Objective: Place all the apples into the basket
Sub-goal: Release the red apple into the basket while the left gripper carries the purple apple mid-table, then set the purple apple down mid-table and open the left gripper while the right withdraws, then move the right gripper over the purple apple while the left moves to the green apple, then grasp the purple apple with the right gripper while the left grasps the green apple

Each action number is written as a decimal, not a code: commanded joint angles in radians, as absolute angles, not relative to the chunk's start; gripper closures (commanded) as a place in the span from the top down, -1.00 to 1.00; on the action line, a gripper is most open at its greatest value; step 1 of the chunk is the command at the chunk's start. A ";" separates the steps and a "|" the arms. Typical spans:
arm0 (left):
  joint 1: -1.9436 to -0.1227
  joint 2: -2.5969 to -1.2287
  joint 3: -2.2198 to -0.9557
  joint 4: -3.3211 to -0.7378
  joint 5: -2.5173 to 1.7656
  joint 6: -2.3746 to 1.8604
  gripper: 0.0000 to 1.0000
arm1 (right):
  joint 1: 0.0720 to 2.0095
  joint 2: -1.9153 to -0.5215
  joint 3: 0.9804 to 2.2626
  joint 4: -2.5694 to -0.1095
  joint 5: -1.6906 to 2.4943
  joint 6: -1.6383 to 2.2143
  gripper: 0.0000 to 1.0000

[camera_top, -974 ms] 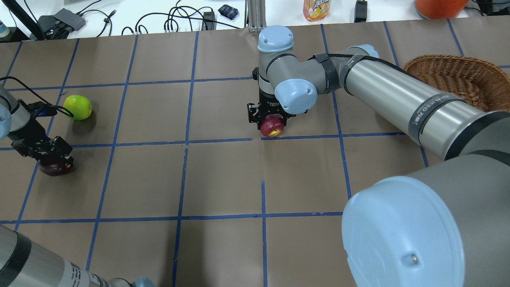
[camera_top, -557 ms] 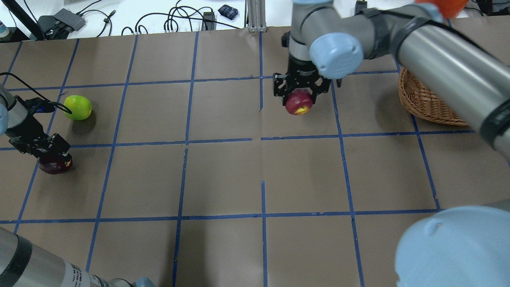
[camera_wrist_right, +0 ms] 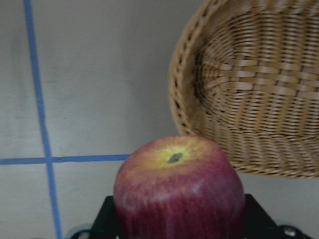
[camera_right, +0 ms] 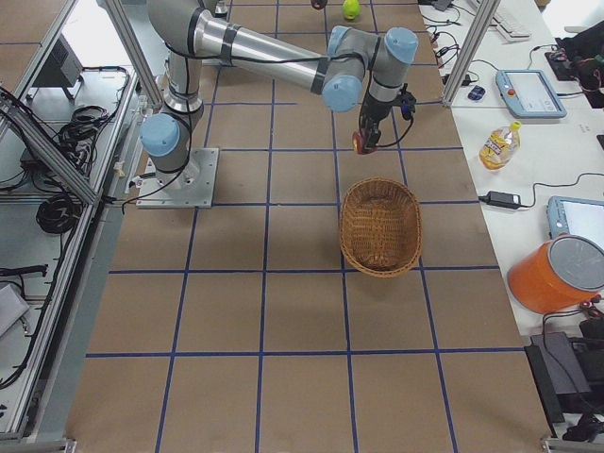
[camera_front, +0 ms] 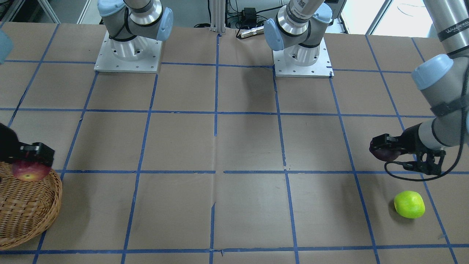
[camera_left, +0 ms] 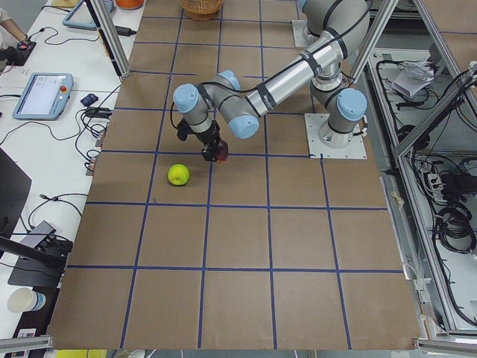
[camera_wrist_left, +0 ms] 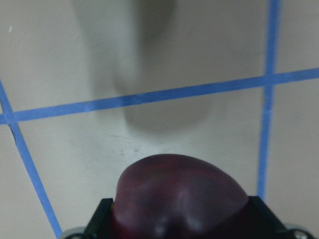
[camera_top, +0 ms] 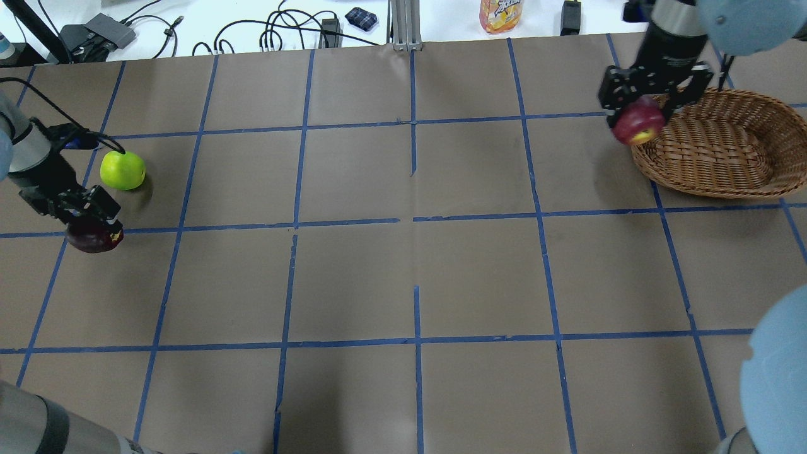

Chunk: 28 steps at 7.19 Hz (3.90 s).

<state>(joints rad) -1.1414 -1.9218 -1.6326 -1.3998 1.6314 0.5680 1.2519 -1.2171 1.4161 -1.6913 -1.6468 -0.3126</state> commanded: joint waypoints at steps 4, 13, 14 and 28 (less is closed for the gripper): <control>-1.743 -1.988 -1.620 -1.124 1.387 -0.363 0.31 | 1.131 -1.059 1.417 -1.879 -1.638 -0.477 -0.70; -1.861 -2.076 -1.563 -0.929 1.419 -0.534 1.00 | 1.357 -1.166 1.407 -1.798 -1.612 -0.286 1.00; -1.806 -2.034 -1.533 -1.022 1.422 -0.447 1.00 | 1.400 -1.170 1.405 -1.793 -1.609 -0.225 1.00; -1.177 -2.186 -1.493 -0.955 1.893 0.487 1.00 | 1.868 -1.026 1.456 -1.899 -1.453 0.129 1.00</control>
<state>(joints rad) -1.1767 -2.1722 -1.4929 -1.0051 1.8480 0.4263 1.8674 -1.0355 1.4504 -1.8975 -1.4693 0.1327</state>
